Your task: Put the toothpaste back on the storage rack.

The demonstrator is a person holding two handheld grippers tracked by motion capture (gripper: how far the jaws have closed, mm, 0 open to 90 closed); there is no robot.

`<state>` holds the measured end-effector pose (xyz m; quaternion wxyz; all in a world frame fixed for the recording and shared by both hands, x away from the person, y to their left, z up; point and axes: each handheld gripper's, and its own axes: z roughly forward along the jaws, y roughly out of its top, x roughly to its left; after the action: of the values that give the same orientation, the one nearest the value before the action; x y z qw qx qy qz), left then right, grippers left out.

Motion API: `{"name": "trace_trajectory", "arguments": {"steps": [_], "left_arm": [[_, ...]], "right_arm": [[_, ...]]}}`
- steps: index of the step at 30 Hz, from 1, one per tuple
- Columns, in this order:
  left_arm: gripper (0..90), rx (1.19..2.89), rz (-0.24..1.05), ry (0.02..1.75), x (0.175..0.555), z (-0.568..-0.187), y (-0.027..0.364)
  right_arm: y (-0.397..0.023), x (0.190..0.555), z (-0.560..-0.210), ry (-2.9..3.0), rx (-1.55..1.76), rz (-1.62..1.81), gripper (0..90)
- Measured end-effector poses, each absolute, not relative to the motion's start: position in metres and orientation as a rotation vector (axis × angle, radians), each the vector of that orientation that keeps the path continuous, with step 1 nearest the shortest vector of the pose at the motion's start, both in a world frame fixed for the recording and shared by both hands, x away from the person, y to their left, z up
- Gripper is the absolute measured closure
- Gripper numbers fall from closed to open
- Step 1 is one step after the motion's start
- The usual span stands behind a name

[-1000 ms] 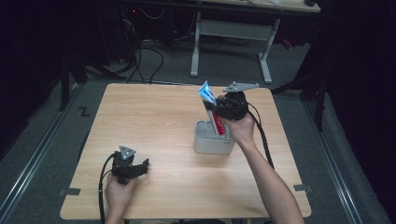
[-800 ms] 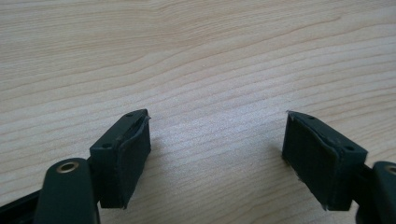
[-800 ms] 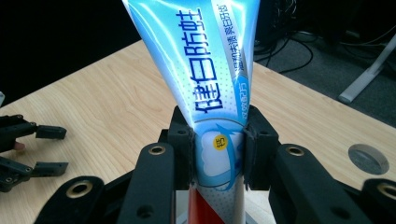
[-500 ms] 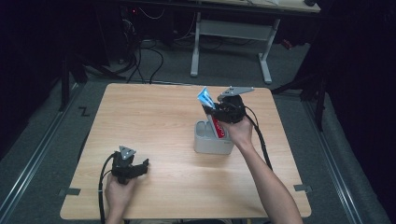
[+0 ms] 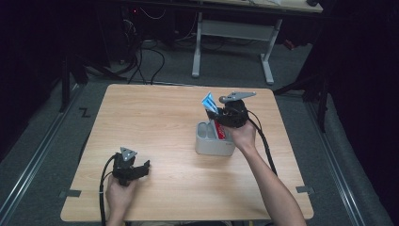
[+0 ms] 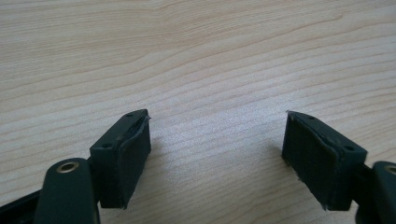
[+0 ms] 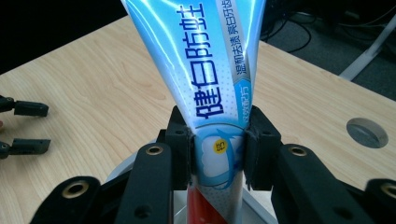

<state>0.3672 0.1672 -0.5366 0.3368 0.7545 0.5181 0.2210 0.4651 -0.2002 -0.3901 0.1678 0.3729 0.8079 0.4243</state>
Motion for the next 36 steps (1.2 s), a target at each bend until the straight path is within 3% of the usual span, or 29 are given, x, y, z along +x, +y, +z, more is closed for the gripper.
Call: {"name": "trace_trajectory", "arguments": {"steps": [36], "left_arm": [[23.9,1.963,0.572,1.352,0.367,-0.537,0.167]], "right_arm": [[-0.201,0.454,-0.411,2.376,1.062,1.101,67.0]]}}
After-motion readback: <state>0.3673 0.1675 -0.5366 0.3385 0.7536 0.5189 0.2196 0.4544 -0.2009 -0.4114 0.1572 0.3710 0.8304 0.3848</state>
